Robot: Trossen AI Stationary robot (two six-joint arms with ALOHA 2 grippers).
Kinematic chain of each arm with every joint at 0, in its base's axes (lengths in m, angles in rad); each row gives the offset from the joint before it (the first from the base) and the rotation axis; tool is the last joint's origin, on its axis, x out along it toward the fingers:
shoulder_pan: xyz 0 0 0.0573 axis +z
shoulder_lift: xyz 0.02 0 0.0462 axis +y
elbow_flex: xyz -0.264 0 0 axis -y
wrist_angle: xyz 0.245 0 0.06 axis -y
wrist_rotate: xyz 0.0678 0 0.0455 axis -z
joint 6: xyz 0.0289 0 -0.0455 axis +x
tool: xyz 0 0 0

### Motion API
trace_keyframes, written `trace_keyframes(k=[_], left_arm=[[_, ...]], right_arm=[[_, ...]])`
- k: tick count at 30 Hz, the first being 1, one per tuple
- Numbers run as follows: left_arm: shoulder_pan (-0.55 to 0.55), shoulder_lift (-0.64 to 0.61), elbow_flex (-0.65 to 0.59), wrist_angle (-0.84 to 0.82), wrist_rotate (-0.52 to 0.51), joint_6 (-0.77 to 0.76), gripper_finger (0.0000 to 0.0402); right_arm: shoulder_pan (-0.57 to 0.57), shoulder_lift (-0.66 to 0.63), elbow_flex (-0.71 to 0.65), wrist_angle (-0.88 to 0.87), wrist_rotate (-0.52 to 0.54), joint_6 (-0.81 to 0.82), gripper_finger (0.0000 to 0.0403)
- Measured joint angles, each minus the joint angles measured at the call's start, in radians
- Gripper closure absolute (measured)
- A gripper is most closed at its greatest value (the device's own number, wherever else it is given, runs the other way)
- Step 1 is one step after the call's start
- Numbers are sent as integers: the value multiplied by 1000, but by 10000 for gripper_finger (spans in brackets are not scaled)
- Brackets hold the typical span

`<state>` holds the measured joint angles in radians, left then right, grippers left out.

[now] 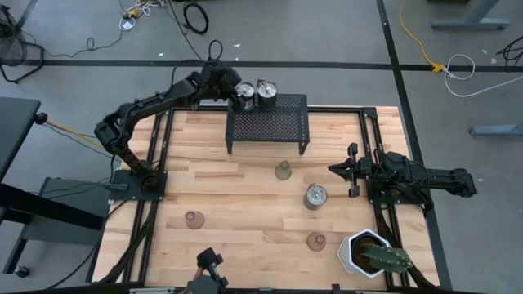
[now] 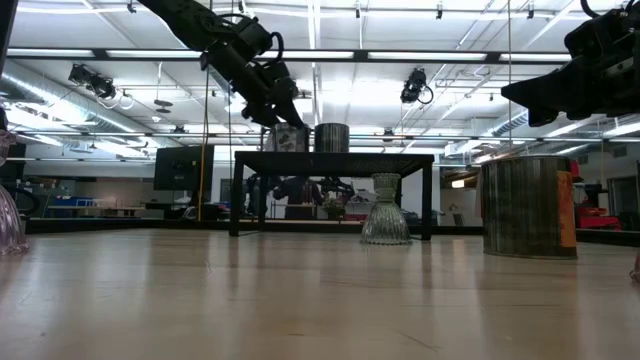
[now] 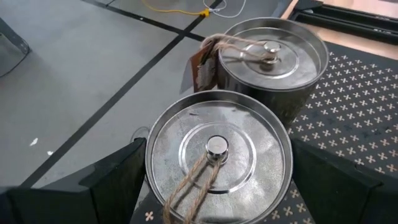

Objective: Pick & Place candle stick holders
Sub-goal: Put the bottom silver scented candle on the shelf

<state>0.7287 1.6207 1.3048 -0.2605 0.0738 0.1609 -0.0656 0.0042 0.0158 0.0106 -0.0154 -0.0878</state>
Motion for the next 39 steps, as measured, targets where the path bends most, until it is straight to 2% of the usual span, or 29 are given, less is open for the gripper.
trace_keyframes(k=[17, 25, 39], left_arm=[[0, 0, -1, 3, -6, -10, 35], [0, 2, -2, -1, -9, 19, 7], [0, 2, -2, 4, -14, 35, 13]], right_arm=[[0, 0, 0, 0, 0, 0, 382], [0, 0, 0, 0, 0, 0, 382], [0, 0, 0, 0, 0, 0, 382]])
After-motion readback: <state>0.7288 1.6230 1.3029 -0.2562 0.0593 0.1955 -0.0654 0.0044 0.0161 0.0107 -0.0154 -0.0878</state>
